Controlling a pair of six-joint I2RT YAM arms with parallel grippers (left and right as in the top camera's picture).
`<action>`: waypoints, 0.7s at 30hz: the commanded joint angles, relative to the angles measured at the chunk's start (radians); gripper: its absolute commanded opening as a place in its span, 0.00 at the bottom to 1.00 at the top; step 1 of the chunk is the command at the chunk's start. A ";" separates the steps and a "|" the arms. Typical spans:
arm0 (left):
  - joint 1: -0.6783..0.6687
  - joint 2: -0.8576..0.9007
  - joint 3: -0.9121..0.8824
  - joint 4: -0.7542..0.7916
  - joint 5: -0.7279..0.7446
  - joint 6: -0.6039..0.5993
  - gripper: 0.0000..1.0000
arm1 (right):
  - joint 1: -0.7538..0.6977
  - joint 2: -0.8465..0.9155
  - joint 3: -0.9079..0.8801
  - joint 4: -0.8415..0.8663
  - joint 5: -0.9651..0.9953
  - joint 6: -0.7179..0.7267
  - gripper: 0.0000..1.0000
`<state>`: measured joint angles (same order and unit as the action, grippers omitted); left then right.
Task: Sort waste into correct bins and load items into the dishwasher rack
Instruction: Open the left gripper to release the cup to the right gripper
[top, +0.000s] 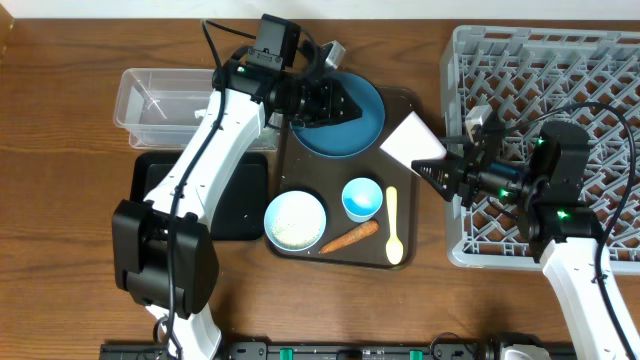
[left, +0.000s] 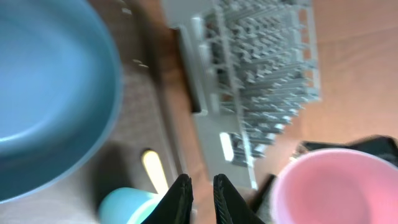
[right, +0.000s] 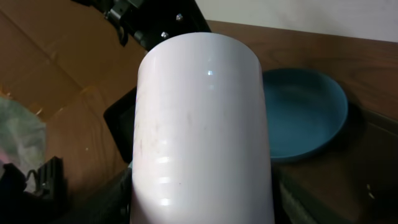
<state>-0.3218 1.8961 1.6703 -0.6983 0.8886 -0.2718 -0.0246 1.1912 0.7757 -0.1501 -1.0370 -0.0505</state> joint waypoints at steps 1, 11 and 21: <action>-0.002 -0.026 0.015 0.005 0.183 0.016 0.15 | 0.013 0.004 0.013 0.005 -0.048 0.013 0.29; -0.040 -0.026 0.015 0.005 0.293 0.017 0.15 | 0.013 0.004 0.013 0.017 -0.048 0.013 0.29; -0.097 -0.026 0.008 0.004 0.270 0.032 0.15 | 0.013 0.004 0.013 0.093 -0.048 0.018 0.28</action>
<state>-0.4156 1.8961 1.6703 -0.6971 1.1488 -0.2604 -0.0246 1.1912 0.7757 -0.0711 -1.0622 -0.0467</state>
